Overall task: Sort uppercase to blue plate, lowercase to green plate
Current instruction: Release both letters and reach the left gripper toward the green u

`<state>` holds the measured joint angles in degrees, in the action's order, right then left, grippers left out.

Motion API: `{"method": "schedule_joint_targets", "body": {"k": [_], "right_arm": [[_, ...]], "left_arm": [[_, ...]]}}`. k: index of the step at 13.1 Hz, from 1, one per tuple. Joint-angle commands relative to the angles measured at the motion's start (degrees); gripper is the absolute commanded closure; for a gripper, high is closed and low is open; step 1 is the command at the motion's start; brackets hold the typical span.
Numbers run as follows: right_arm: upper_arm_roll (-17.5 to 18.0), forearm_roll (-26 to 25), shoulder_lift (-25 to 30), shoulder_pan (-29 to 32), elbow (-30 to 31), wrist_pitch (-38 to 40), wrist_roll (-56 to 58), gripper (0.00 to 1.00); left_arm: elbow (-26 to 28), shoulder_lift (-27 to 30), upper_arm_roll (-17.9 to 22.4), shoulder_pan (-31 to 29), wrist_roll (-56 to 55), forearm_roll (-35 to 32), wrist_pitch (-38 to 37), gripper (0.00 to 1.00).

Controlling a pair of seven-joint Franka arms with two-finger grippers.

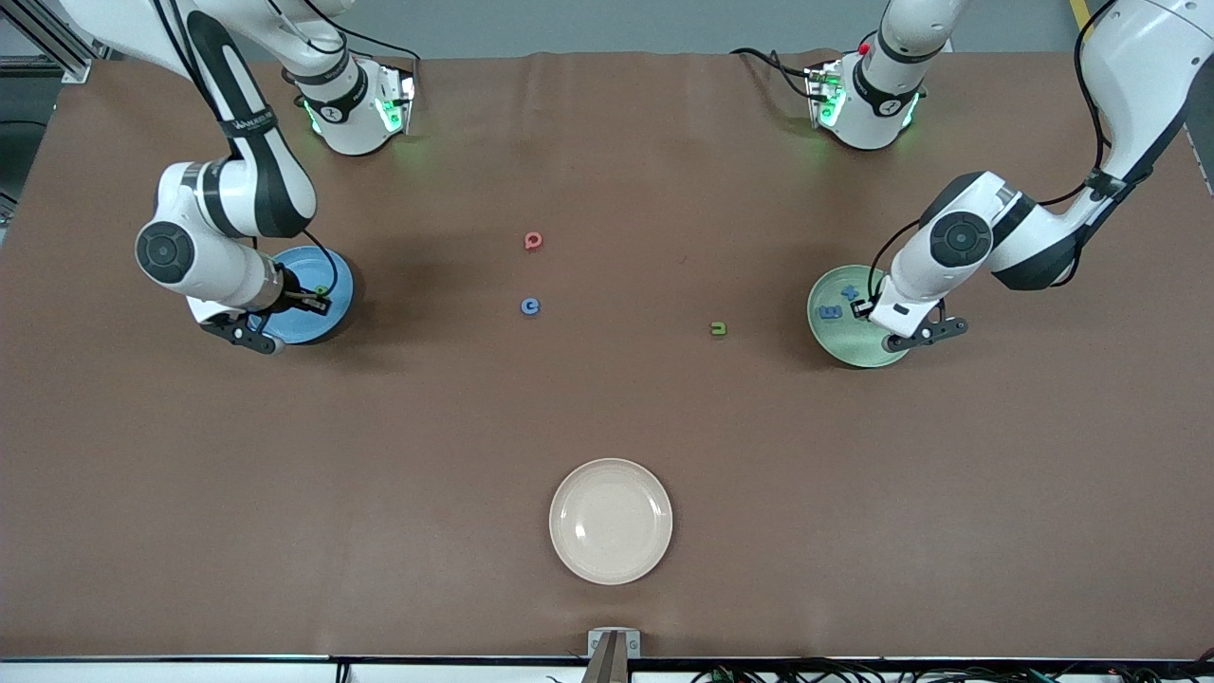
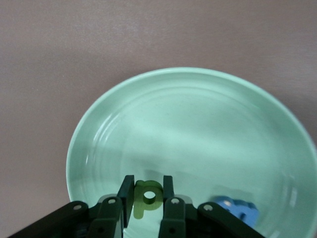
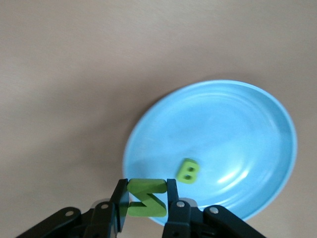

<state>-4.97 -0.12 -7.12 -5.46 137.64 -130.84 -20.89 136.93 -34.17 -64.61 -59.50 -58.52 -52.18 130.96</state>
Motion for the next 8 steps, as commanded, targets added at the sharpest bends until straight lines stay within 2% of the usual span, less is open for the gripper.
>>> {"method": "schedule_joint_targets", "body": {"k": [1,3,4,6,8], "right_arm": [[0.9,-3.0,4.7,3.7,6.0,-2.5,3.0,0.99],[0.9,-3.1,5.1,6.8,9.7,-7.9,7.8,0.99],[0.9,-3.2,4.9,9.0,11.5,-11.2,10.9,0.99],[1.0,-3.2,4.4,12.5,13.6,-16.3,15.7,0.99],[1.0,-3.2,4.1,13.2,14.4,-17.4,16.1,0.98]], "left_arm": [[1.1,-1.1,1.3,-0.5,0.4,-3.0,2.0,0.86],[1.3,-1.3,1.4,-0.4,0.4,-3.5,2.0,0.81],[1.4,-1.2,1.4,-0.5,0.4,-3.5,2.0,0.69],[1.3,-1.0,1.2,-0.4,0.3,-3.5,2.0,0.29],[1.1,-0.5,-0.2,-0.5,-0.3,-3.3,1.8,0.12]]}}
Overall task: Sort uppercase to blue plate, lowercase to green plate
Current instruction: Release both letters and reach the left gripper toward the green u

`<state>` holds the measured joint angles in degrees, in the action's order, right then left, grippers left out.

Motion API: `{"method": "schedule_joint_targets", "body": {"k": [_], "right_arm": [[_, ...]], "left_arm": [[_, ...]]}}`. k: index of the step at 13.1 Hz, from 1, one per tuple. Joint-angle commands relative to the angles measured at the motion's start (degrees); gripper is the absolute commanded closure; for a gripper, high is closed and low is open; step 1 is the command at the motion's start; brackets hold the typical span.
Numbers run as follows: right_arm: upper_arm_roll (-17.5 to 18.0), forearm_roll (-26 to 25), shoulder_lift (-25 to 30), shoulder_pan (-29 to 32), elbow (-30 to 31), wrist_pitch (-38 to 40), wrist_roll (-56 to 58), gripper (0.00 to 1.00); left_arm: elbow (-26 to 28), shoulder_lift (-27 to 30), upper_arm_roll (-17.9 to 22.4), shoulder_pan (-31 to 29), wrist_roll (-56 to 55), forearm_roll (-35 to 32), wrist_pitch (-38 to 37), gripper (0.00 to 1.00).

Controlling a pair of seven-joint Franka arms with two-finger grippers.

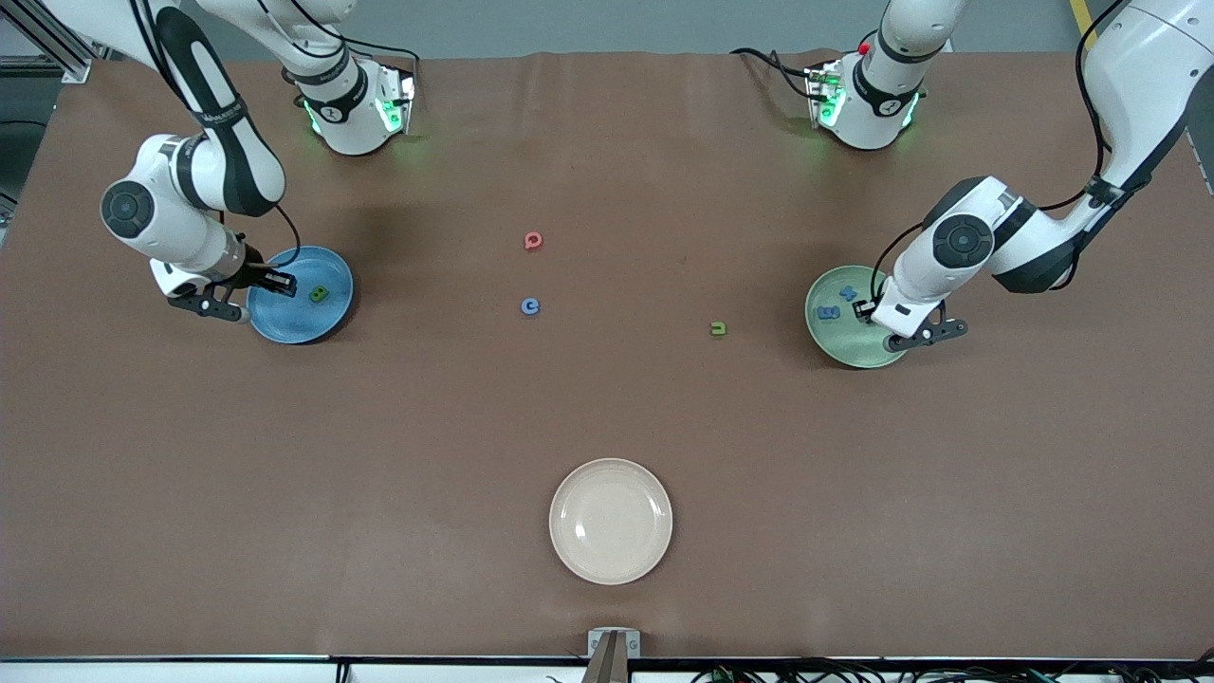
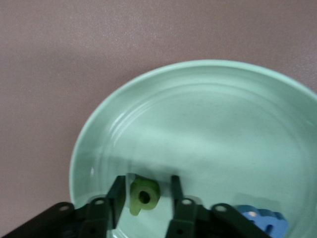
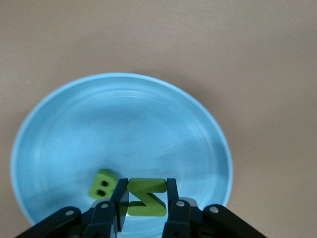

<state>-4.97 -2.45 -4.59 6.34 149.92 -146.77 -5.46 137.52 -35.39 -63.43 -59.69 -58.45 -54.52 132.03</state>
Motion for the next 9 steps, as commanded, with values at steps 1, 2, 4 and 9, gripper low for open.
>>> {"method": "schedule_joint_targets", "body": {"k": [1,2,4,9], "right_arm": [[1.0,-0.9,1.6,1.4,2.4,-1.6,0.7,0.94],[1.0,-0.8,1.5,1.4,2.4,-1.4,0.6,0.70],[1.0,-0.8,1.6,1.7,2.3,-1.1,0.4,0.00],[1.6,-0.5,2.1,-0.2,1.9,1.6,-4.0,0.00]], "left_arm": [[0.3,0.8,-3.4,-0.3,-0.8,-0.2,0.3,0.07],[-0.1,0.8,-4.8,-0.3,-0.9,0.6,0.0,0.02],[-1.7,0.8,-8.7,-0.3,-2.3,4.7,-1.2,0.01],[-9.7,-0.1,-10.2,12.5,-14.7,10.8,-3.1,0.01]]}}
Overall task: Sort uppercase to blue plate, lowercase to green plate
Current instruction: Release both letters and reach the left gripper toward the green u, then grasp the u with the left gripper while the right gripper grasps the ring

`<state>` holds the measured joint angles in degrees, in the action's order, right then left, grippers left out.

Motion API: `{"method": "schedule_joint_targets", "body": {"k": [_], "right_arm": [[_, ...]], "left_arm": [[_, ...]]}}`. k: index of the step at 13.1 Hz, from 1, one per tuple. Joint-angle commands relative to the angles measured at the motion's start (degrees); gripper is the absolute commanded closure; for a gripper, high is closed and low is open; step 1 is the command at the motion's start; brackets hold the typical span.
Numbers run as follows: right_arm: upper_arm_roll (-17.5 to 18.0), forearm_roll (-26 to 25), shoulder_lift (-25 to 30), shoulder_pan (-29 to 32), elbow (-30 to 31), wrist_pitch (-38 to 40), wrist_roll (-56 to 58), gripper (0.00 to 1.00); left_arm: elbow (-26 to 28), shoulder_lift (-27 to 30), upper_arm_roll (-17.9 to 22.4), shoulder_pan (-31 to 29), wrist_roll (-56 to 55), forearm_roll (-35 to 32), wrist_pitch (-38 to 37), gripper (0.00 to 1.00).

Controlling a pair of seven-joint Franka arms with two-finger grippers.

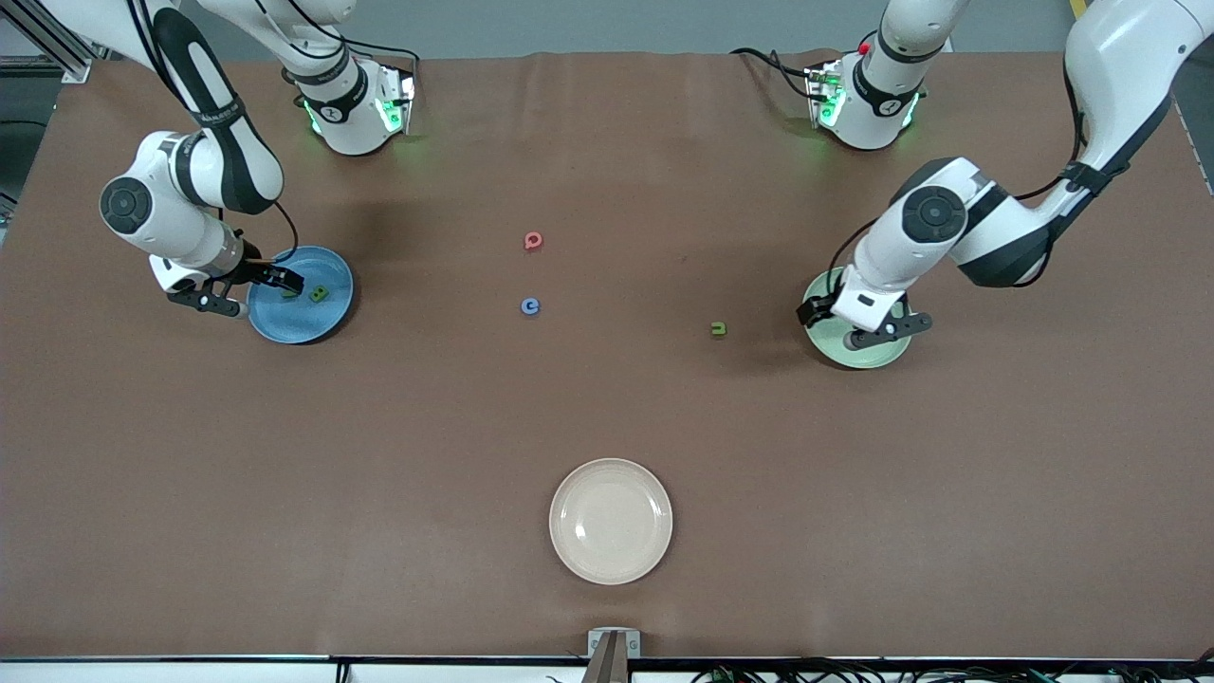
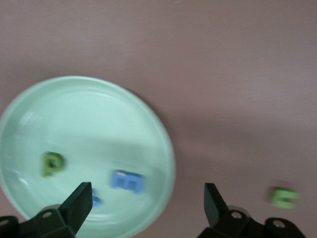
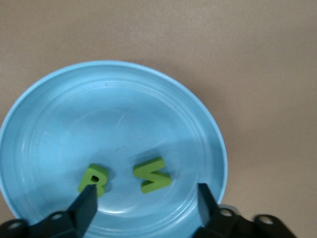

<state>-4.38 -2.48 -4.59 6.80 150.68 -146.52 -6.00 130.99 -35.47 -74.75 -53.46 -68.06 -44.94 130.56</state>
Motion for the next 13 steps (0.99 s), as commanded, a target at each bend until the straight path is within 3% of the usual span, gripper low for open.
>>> {"method": "schedule_joint_targets", "body": {"k": [1,4,7,11,13], "right_arm": [[1.0,-0.2,2.7,-3.3,1.1,1.8,-7.3,0.00],[1.2,0.5,3.9,-13.4,0.8,1.8,-23.6,0.00],[1.2,1.6,3.5,-27.6,-3.0,1.7,-45.4,0.00],[1.1,15.6,0.6,-41.7,-9.1,-0.3,-59.6,0.00],[1.0,16.5,-1.7,-45.7,-11.9,-2.0,-69.7,0.00]], "left_arm": [[-5.0,-0.2,3.7,11.0,-7.5,1.3,-1.5,0.01],[-10.7,-2.0,11.0,24.0,-10.8,1.3,-1.1,0.01],[-12.4,-2.9,16.5,31.7,-9.9,0.7,1.9,0.01],[-12.3,-5.3,21.2,36.0,-9.7,-0.7,6.6,0.09],[-12.2,-5.4,23.9,38.2,-9.7,-0.8,7.9,0.16]]}}
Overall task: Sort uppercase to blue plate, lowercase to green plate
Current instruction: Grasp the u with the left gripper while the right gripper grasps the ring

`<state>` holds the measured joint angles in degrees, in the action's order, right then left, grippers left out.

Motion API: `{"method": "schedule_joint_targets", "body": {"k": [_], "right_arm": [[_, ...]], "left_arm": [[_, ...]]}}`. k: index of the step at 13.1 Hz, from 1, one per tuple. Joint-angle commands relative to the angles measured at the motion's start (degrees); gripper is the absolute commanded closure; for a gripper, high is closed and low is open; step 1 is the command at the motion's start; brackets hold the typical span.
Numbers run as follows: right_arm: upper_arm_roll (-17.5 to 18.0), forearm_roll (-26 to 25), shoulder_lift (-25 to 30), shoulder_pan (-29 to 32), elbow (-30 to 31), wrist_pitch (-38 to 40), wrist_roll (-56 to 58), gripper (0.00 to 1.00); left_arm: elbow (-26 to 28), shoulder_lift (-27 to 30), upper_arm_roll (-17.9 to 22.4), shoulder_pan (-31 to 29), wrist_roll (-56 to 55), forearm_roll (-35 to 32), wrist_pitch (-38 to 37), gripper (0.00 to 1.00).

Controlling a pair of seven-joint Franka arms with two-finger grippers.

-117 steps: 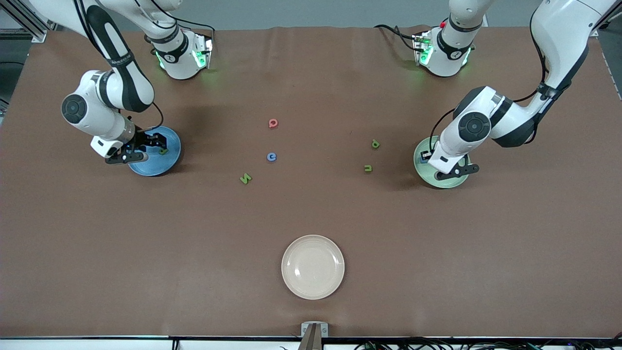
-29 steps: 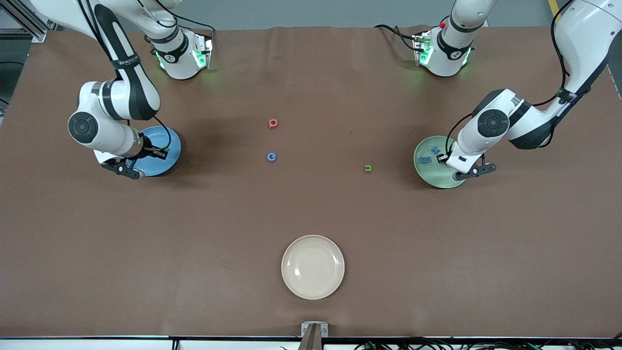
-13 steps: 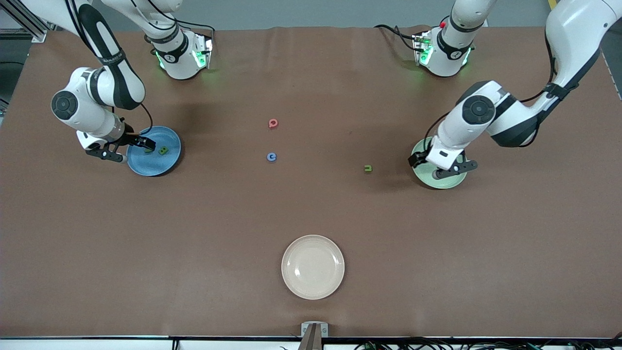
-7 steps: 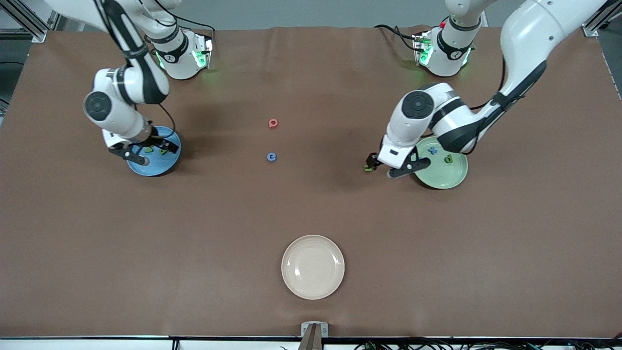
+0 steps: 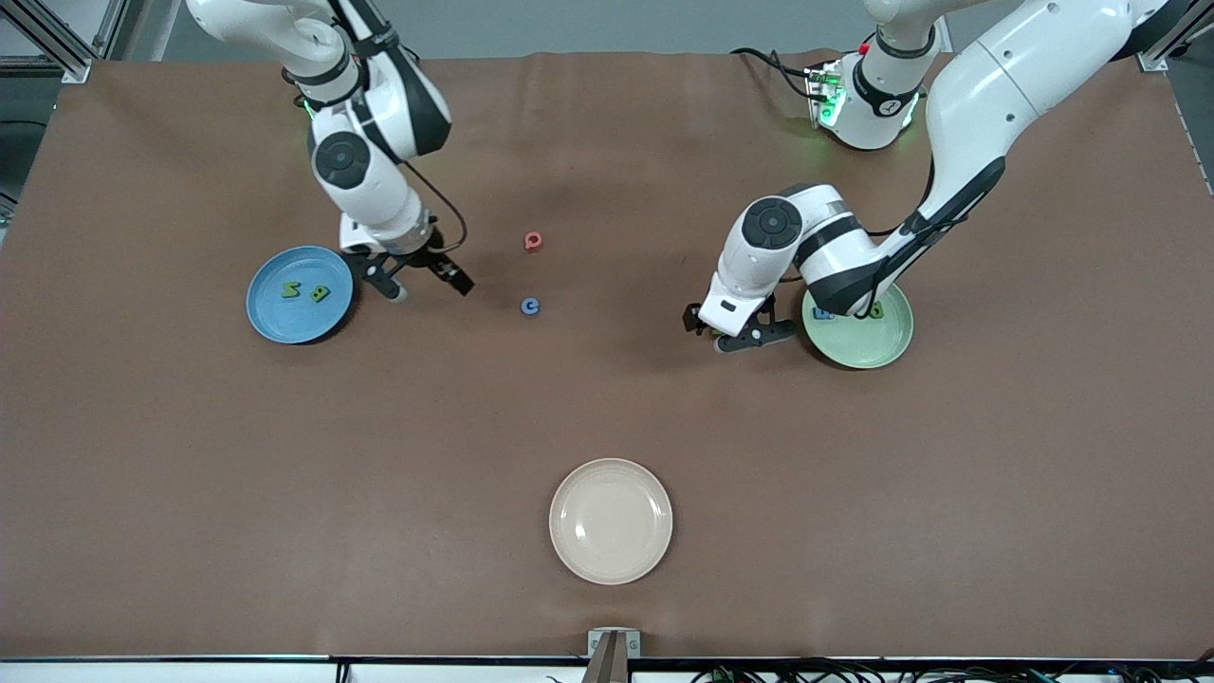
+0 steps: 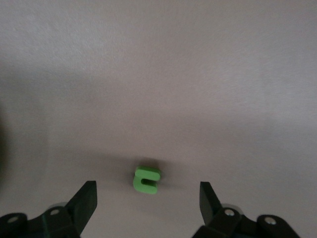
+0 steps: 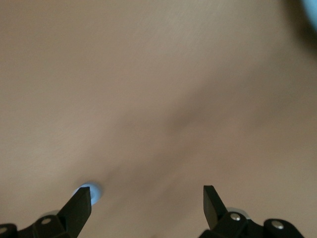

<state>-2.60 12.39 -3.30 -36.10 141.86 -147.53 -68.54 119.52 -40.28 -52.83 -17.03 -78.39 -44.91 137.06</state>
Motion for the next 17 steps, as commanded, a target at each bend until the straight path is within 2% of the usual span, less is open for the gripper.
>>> {"method": "schedule_joint_targets", "body": {"k": [1,3,5,9,14,17], "right_arm": [[-0.7,1.7,-4.8,-4.3,-5.1,-1.0,-11.1,0.00],[-0.8,1.5,-9.2,-5.9,-9.6,-0.8,-17.2,0.00],[-1.0,1.4,-13.3,-7.0,-12.7,-0.5,-18.6,0.00],[-1.4,-0.4,-19.0,-9.0,-15.1,-0.6,-20.0,0.00],[-1.4,-8.2,-24.1,-10.0,-19.2,-0.5,-30.4,0.02],[-1.4,-8.4,-24.8,-10.2,-19.4,-0.5,-30.8,0.07]], "left_arm": [[-0.7,-1.1,2.5,1.9,0.6,-0.8,2.5,0.22],[-0.8,-1.5,3.1,2.2,0.6,-0.9,3.4,0.30],[-0.9,-1.6,4.1,3.2,0.6,-0.9,3.5,0.37],[-0.7,-1.6,5.6,5.2,0.3,-1.0,3.5,0.44],[-0.7,-1.4,6.2,5.1,0.3,-0.9,3.5,0.74],[-0.9,-0.3,6.0,3.9,0.2,-0.8,3.5,0.84]]}}
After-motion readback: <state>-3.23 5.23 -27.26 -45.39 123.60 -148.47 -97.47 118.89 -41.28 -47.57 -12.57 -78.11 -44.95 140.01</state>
